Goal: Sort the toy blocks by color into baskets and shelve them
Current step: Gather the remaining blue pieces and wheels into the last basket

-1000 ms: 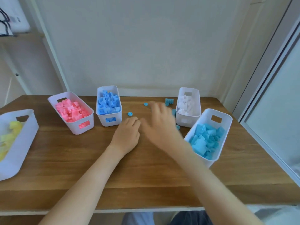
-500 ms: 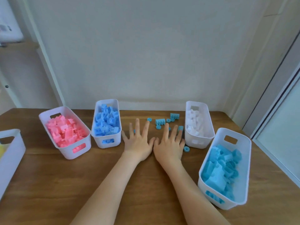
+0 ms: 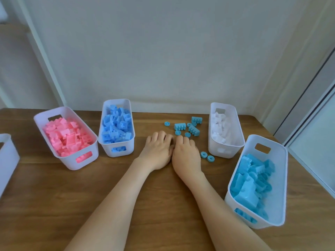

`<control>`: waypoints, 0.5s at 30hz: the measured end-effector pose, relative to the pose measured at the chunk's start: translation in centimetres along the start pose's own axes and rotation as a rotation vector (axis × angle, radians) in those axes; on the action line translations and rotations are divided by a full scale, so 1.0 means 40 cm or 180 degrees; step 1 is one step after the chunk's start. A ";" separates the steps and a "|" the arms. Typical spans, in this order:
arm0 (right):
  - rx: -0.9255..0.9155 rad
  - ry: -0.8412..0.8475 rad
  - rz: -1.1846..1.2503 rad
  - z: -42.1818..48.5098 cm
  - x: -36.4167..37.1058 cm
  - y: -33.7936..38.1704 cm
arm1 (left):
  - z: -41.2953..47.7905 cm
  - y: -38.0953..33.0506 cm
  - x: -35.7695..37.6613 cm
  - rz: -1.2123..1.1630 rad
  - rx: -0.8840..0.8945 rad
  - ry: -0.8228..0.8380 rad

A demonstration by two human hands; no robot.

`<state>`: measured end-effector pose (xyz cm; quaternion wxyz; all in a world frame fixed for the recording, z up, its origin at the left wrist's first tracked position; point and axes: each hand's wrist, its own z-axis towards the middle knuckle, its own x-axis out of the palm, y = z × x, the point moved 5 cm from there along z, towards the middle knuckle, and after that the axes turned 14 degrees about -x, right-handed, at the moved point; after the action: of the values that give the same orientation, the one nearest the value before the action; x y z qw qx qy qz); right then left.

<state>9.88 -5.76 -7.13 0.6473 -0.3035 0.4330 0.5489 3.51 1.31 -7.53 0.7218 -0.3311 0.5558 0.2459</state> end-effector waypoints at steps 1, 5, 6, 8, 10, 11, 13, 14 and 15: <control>-0.0008 -0.0003 0.0017 0.001 -0.005 -0.001 | -0.001 -0.004 -0.003 -0.0109 -0.0016 0.0066; 0.0153 0.0033 -0.0215 -0.011 -0.040 0.030 | -0.027 -0.025 -0.023 -0.0488 -0.0013 0.0230; 0.0149 0.0104 -0.0334 -0.014 -0.047 0.034 | -0.035 -0.030 -0.031 -0.0460 -0.0052 0.0191; 0.0025 0.0491 -0.0329 -0.022 -0.050 0.038 | -0.054 -0.038 -0.049 -0.0324 -0.0186 0.0110; -0.0073 0.0526 -0.0130 -0.031 -0.062 0.040 | -0.086 -0.045 -0.063 -0.0182 -0.0387 0.0093; -0.0023 0.0528 0.0047 -0.037 -0.069 0.041 | -0.102 -0.047 -0.067 -0.0203 -0.0460 0.0076; 0.0220 0.0498 0.0593 -0.061 -0.095 0.051 | -0.137 -0.046 -0.077 -0.0456 -0.0661 0.0057; 0.0242 0.0455 0.0813 -0.073 -0.108 0.064 | -0.151 -0.042 -0.084 -0.0679 -0.0770 0.0053; 0.0168 0.0339 0.0992 -0.084 -0.132 0.080 | -0.165 -0.041 -0.089 -0.0798 -0.0864 0.0060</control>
<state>5.88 -10.35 -3.61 0.5382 -0.2442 0.5228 0.6143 -0.44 -4.68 -4.85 0.6902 -0.4944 0.4787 0.2236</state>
